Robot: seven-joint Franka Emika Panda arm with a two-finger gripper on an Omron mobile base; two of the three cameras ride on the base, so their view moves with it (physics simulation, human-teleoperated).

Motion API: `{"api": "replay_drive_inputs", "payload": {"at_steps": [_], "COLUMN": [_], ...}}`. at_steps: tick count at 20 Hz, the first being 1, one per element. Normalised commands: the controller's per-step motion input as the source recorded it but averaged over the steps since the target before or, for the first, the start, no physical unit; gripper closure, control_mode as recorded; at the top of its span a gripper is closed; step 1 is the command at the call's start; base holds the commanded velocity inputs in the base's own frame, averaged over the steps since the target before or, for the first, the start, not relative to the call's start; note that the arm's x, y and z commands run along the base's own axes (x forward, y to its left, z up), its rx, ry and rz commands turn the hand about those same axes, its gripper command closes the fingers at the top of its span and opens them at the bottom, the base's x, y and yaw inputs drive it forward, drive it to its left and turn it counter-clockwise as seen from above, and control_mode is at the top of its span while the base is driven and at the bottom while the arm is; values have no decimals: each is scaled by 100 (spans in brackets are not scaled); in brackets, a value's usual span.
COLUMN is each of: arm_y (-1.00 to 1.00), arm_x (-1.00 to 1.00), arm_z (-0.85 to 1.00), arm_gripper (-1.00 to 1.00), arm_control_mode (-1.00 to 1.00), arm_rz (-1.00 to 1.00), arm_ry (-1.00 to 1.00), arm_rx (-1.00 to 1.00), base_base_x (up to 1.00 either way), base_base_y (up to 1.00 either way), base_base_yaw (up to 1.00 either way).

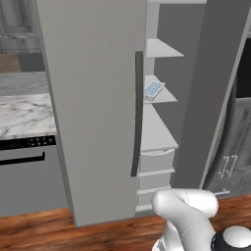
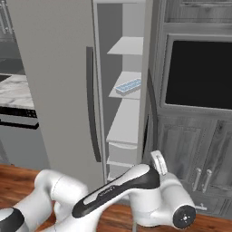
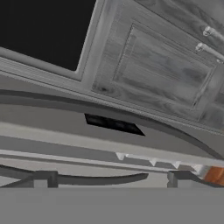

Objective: The ice cube tray has been filled with water. Take the tray and place it in the freezer to make ice. Close the freezer door after placing the tray.

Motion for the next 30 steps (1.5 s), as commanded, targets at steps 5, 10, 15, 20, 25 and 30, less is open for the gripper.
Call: {"api": "replay_drive_inputs", "payload": {"at_steps": [5,10,15,20,25,30], "arm_y": [0,0,0,0,-1,-4], "arm_x": [25,26,40,32,8,1], "arm_z": [-33,-4,-15,-13,-9,-11], "arm_gripper": [-100,-100,-100,-100,-100,-100], "arm_control_mode": [-100,-100,-100,-100,-100,-100], "arm_rz": [4,13,12,7,0,0], "arm_ry": [-2,6,10,4,-1,-4], "arm_rx": [6,13,11,5,0,0], "base_base_x": [0,0,0,0,0,0], "base_base_y": [0,0,0,0,0,0], "base_base_yaw": [0,0,0,0,0,0]}}
